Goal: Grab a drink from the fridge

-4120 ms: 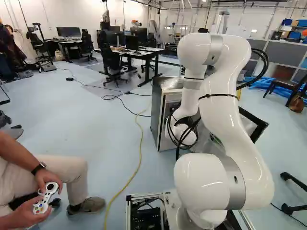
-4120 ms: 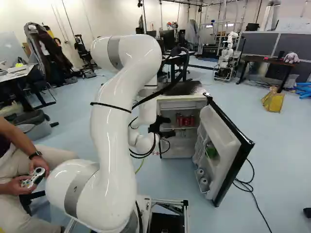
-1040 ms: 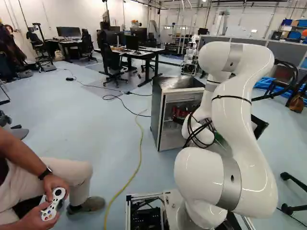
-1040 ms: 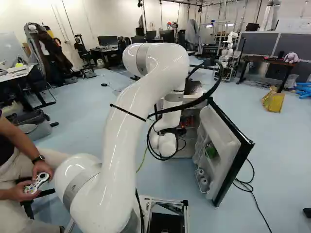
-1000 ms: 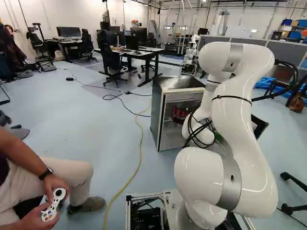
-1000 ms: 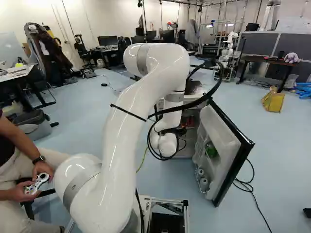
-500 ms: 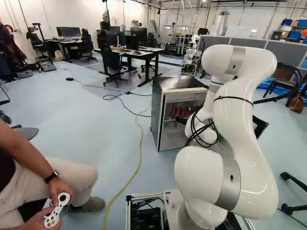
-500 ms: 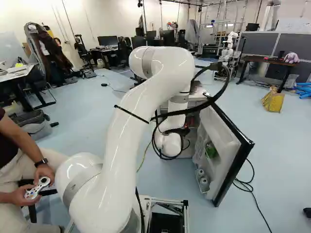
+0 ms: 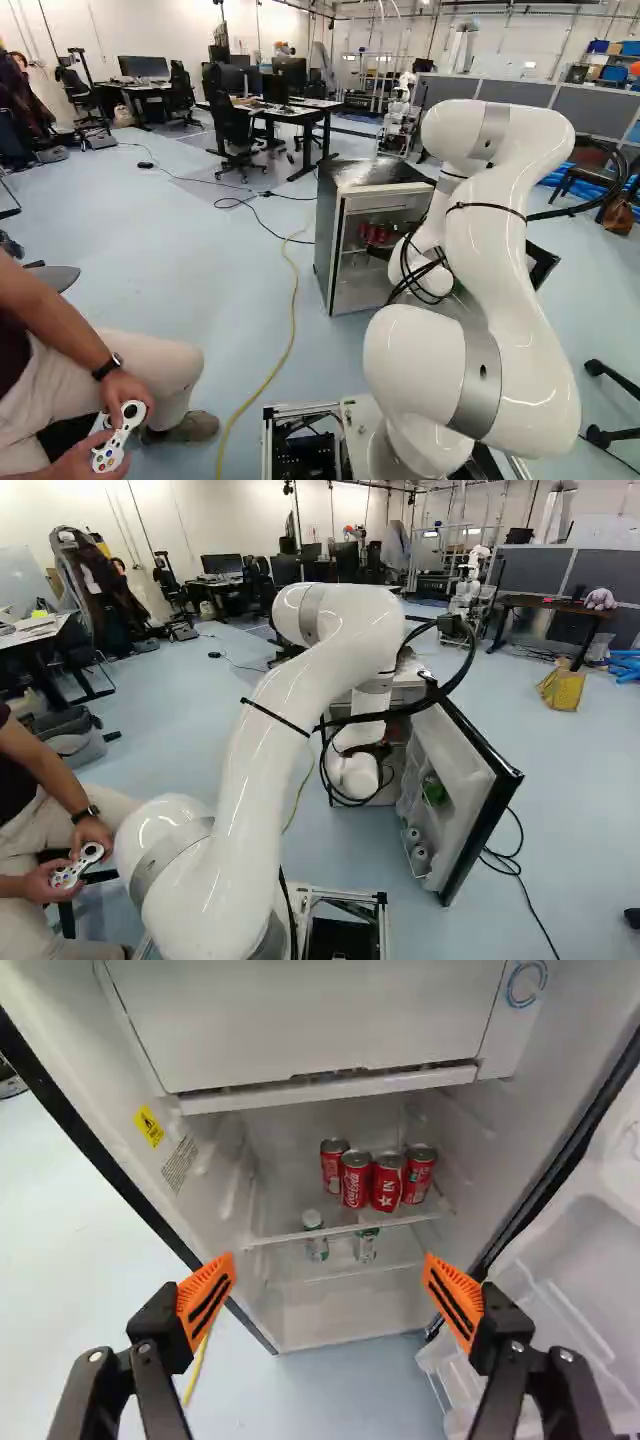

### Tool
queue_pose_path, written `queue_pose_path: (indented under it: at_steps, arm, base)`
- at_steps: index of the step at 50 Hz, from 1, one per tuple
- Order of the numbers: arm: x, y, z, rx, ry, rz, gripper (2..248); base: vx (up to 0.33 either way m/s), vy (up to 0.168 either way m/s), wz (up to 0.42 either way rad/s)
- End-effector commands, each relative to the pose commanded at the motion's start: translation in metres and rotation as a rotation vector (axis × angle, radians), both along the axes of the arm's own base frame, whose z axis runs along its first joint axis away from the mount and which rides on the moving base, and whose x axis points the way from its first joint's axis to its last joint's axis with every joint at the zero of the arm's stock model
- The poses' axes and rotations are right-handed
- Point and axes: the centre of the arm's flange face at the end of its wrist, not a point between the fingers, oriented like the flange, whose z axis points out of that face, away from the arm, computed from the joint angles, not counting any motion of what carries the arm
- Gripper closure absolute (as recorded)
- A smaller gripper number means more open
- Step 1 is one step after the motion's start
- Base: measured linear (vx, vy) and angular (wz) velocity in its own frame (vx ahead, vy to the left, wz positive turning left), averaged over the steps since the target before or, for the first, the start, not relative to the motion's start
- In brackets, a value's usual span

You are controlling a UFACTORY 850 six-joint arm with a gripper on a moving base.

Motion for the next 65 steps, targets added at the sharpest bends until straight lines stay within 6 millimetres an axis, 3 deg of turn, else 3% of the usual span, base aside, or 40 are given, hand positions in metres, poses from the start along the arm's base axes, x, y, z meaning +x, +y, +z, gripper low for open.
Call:
queue_pose_path:
  at_steps: [38, 65]
  arm:
    - [0.025, -0.005, -0.012, -0.015, 0.019, 0.073, 3]
    - [0.036, -0.007, -0.046, -0.007, 0.033, 0.081, 3]
  base:
    - [0.000, 0.000, 0.000]
    - [0.000, 0.000, 0.000]
